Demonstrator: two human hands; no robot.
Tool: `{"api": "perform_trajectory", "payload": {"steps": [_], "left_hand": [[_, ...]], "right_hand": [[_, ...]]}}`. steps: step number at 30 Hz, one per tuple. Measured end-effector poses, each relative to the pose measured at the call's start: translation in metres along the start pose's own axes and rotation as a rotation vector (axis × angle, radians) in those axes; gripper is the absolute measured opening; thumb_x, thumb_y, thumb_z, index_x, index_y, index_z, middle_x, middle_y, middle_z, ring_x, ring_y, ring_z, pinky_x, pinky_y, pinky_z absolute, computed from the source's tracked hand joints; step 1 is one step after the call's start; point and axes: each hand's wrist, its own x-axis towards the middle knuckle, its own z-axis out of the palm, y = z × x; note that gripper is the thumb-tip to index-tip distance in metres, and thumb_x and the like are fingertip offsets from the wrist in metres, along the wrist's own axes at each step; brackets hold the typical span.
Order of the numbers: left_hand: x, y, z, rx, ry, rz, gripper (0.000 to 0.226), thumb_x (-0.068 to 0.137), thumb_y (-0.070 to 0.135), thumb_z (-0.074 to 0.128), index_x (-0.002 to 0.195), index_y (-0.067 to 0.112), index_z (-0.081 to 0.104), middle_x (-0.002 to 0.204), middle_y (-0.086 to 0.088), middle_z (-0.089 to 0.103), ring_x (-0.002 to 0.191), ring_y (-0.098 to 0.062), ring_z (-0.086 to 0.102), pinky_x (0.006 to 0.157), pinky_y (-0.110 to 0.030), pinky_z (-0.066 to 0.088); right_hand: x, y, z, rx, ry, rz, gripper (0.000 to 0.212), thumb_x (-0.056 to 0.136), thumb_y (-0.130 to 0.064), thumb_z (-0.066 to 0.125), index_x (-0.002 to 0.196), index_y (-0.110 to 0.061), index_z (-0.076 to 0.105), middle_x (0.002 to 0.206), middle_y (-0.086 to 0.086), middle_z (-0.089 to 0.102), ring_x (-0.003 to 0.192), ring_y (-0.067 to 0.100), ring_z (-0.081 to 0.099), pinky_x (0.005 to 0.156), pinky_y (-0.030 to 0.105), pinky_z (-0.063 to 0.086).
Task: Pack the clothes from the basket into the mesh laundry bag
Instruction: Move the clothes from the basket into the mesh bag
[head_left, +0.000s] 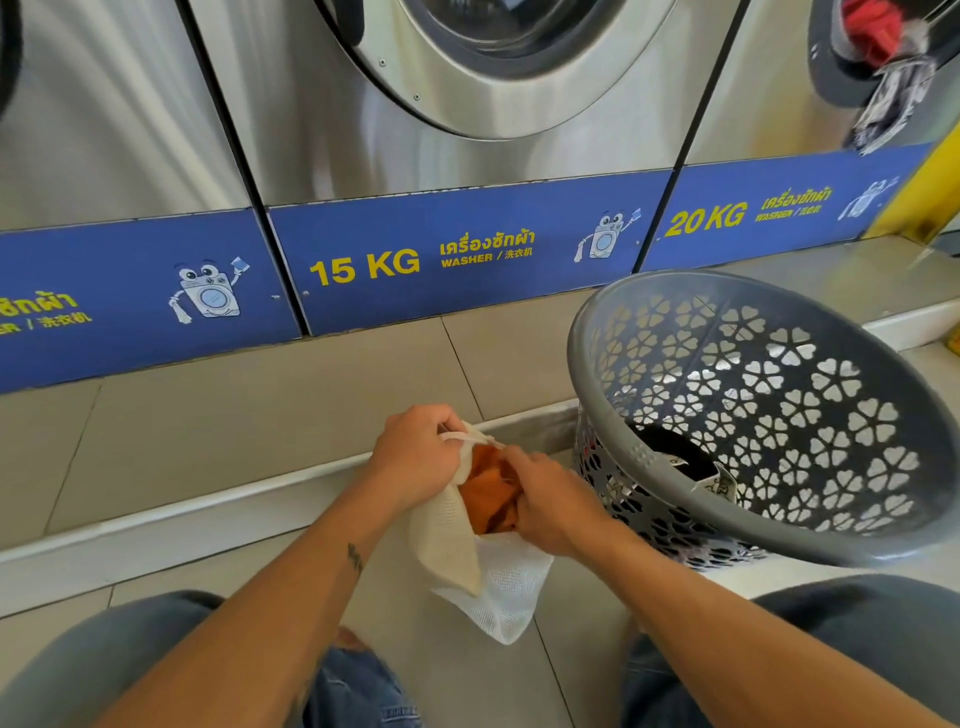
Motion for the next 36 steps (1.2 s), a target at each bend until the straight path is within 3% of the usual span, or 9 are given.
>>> {"api": "perform_trajectory", "payload": {"steps": [2, 4, 7, 11, 15, 19, 23, 27, 36], "left_hand": [[0.002, 0.004, -0.001, -0.019, 0.002, 0.020, 0.015, 0.089, 0.018, 0.061, 0.086, 0.027, 0.072, 0.096, 0.006, 0.068, 0.086, -0.015, 0.062, 0.070, -0.031, 0.054], [0.004, 0.008, 0.000, -0.019, 0.007, 0.033, 0.015, 0.087, 0.017, 0.062, 0.085, 0.028, 0.072, 0.093, 0.006, 0.069, 0.086, -0.014, 0.062, 0.066, -0.029, 0.051], [0.005, 0.008, 0.003, -0.004, 0.012, 0.024, 0.015, 0.086, 0.016, 0.064, 0.085, 0.029, 0.071, 0.093, 0.004, 0.068, 0.083, -0.015, 0.062, 0.062, -0.027, 0.049], [0.005, 0.000, 0.002, 0.038, 0.045, 0.002, 0.013, 0.088, 0.018, 0.066, 0.097, 0.027, 0.069, 0.099, 0.003, 0.066, 0.086, -0.017, 0.061, 0.062, -0.025, 0.050], [0.006, -0.005, -0.001, 0.077, 0.089, -0.020, 0.016, 0.090, 0.014, 0.063, 0.099, 0.026, 0.070, 0.102, 0.001, 0.067, 0.086, -0.018, 0.061, 0.061, -0.024, 0.047], [0.003, -0.003, 0.000, 0.081, 0.115, -0.030, 0.017, 0.090, 0.013, 0.064, 0.099, 0.026, 0.069, 0.101, 0.002, 0.066, 0.083, -0.018, 0.061, 0.065, -0.026, 0.052], [-0.003, 0.000, -0.001, 0.023, 0.136, -0.059, 0.014, 0.091, 0.016, 0.064, 0.098, 0.027, 0.069, 0.101, 0.002, 0.065, 0.082, -0.016, 0.062, 0.064, -0.025, 0.052], [-0.012, 0.007, -0.009, -0.188, 0.057, -0.102, 0.016, 0.092, 0.014, 0.059, 0.091, 0.025, 0.070, 0.093, 0.001, 0.067, 0.080, -0.015, 0.062, 0.057, -0.024, 0.047], [-0.023, 0.048, -0.022, -0.451, 0.112, -0.039, 0.019, 0.089, 0.016, 0.059, 0.083, 0.028, 0.073, 0.090, 0.007, 0.068, 0.086, -0.016, 0.062, 0.074, -0.033, 0.054]], "right_hand": [[0.000, -0.007, 0.005, 0.076, 0.060, -0.016, 0.033, 0.095, -0.022, 0.052, 0.124, -0.031, 0.042, 0.116, 0.000, 0.056, 0.096, 0.025, 0.059, 0.080, 0.041, 0.054], [0.000, -0.006, 0.023, 0.173, -0.038, -0.082, 0.035, 0.093, -0.025, 0.051, 0.126, -0.033, 0.047, 0.117, -0.005, 0.056, 0.098, 0.020, 0.058, 0.085, 0.044, 0.056], [0.001, 0.003, 0.046, -0.035, -0.274, -0.078, 0.041, 0.097, -0.031, 0.052, 0.138, -0.029, 0.052, 0.142, 0.001, 0.050, 0.127, 0.027, 0.049, 0.105, 0.045, 0.047], [0.002, 0.009, 0.034, -0.209, -0.412, 0.106, 0.049, 0.098, -0.029, 0.044, 0.146, -0.028, 0.040, 0.147, 0.007, 0.051, 0.126, 0.035, 0.054, 0.097, 0.045, 0.046], [0.002, 0.009, 0.020, -0.271, -0.452, 0.174, 0.055, 0.098, -0.038, 0.039, 0.152, -0.037, 0.028, 0.151, 0.005, 0.047, 0.127, 0.039, 0.054, 0.102, 0.052, 0.044], [-0.011, 0.007, 0.012, -0.322, -0.408, 0.164, 0.058, 0.095, -0.029, 0.049, 0.149, -0.034, 0.030, 0.144, 0.005, 0.052, 0.125, 0.036, 0.055, 0.101, 0.051, 0.047], [-0.028, 0.003, 0.001, -0.313, -0.217, 0.076, 0.077, 0.090, -0.021, 0.060, 0.151, -0.040, 0.017, 0.138, 0.006, 0.049, 0.116, 0.035, 0.059, 0.093, 0.050, 0.053], [-0.047, -0.003, -0.006, -0.235, -0.090, 0.003, 0.082, 0.086, -0.015, 0.067, 0.147, -0.044, 0.020, 0.135, 0.002, 0.048, 0.111, 0.030, 0.060, 0.087, 0.044, 0.053], [-0.060, -0.010, -0.051, -0.146, -0.067, -0.006, 0.100, 0.086, -0.030, 0.071, 0.151, -0.054, -0.002, 0.151, 0.004, 0.043, 0.121, 0.034, 0.059, 0.092, 0.051, 0.055]]}}
